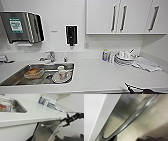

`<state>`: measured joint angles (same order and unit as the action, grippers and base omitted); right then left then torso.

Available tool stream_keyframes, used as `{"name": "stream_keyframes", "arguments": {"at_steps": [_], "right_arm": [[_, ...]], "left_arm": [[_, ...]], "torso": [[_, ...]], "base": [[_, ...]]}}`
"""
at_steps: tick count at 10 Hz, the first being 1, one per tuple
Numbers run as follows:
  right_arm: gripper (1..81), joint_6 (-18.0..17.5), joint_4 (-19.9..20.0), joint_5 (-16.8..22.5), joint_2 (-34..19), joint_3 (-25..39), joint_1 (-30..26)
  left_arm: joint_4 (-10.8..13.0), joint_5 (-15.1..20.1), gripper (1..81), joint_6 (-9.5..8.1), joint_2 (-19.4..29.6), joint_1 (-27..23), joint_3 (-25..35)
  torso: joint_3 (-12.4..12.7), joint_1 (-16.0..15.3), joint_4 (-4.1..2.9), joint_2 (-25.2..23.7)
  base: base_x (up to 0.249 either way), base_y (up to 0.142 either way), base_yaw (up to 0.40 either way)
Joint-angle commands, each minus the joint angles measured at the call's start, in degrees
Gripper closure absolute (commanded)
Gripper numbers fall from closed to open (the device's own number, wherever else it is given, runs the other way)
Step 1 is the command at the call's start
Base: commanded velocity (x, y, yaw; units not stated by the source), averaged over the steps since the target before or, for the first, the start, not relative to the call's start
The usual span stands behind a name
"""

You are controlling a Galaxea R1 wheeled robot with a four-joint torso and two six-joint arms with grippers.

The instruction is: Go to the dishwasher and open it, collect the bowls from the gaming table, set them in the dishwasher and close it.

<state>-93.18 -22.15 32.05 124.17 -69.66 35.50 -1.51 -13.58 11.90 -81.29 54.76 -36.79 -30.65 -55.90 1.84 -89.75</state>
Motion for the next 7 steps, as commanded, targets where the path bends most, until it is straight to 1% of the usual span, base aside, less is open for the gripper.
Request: {"name": "stream_keyframes", "arguments": {"at_steps": [1,3,4,5,6,7], "right_arm": [[1.0,-0.9,-1.8,1.8,0.5,-0.3,-7.1],[1.0,-0.9,-1.8,2.0,1.4,-2.0,-6.4],[1.0,-1.6,-1.8,2.0,1.5,-3.5,-5.9],[1.0,-3.0,-2.5,2.0,1.5,-4.4,-5.8],[1.0,-4.2,-4.3,2.0,1.4,-4.4,-5.9],[1.0,-6.6,-7.2,2.0,1.3,-4.0,-6.1]], "left_arm": [[1.0,0.3,1.0,0.06,2.5,-4.0,1.9],[1.1,0.3,1.0,0.06,2.5,-4.1,1.9],[1.1,0.4,1.0,0.06,2.5,-4.0,1.8],[1.1,0.4,1.0,0.06,2.4,-4.0,1.8],[1.2,0.4,1.0,0.06,2.4,-4.1,1.8],[1.2,0.4,1.0,0.06,2.4,-4.0,1.7]], "torso": [[0.0,0.0,0.00,0.0],[0.0,0.0,0.00,0.0],[0.0,0.0,0.00,0.0],[0.0,0.0,0.00,0.0],[0.0,0.0,0.00,0.0],[0.0,0.0,0.00,0.0]], "base": [[0.000,0.000,0.000],[0.000,0.000,0.000],[0.000,0.000,0.000],[0.000,0.000,0.000],[0.000,0.000,0.000],[0.000,0.000,0.000]]}}
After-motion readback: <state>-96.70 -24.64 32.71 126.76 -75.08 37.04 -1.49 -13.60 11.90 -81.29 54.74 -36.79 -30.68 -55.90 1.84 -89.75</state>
